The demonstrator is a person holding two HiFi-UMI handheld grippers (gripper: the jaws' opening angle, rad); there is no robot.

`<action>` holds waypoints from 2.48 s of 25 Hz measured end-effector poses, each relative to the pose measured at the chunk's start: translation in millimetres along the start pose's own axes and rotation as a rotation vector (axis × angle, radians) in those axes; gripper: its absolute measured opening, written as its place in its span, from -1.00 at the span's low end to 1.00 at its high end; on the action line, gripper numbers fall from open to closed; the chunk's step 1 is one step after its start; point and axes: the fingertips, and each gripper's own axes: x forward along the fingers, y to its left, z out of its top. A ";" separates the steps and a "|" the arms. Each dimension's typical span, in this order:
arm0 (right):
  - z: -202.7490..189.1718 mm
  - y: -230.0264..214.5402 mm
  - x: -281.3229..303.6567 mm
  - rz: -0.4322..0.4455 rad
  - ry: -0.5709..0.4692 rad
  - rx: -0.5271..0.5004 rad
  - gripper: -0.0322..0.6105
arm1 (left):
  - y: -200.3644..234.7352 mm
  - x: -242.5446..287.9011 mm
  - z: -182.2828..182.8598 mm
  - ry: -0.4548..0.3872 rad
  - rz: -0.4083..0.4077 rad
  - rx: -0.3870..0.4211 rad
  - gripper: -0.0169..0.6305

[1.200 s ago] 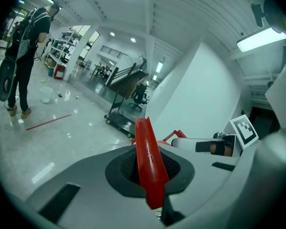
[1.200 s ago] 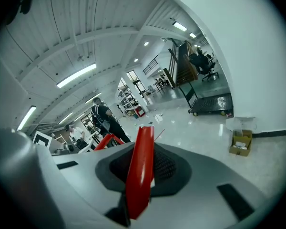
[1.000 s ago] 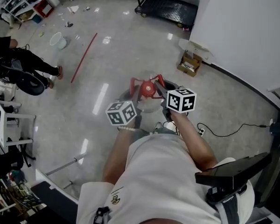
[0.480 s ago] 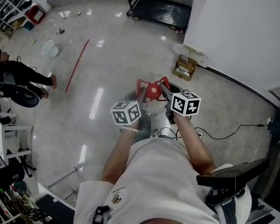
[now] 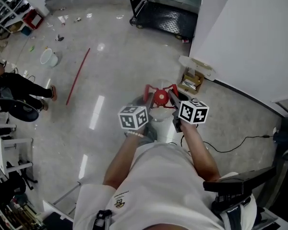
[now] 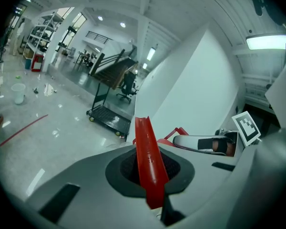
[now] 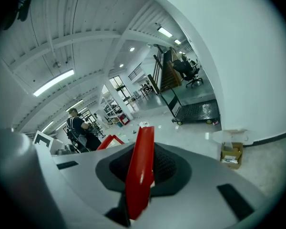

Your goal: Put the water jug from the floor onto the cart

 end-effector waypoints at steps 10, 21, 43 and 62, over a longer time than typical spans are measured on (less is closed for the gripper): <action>65.2 6.2 91.8 -0.028 -0.020 -0.006 -0.69 | 65.0 39.0 88.6 0.000 -0.021 0.048 -0.91; 123.6 8.0 161.1 -0.051 -0.043 -0.012 -0.69 | 112.1 75.1 158.0 0.008 -0.048 0.047 -0.91; 251.3 -83.6 338.9 0.036 0.018 0.020 -0.69 | 213.6 244.0 285.2 -0.005 0.030 -0.010 -0.91; 399.8 -192.8 426.7 0.018 -0.020 -0.011 -0.70 | 227.5 411.9 400.2 -0.019 0.000 0.006 -0.91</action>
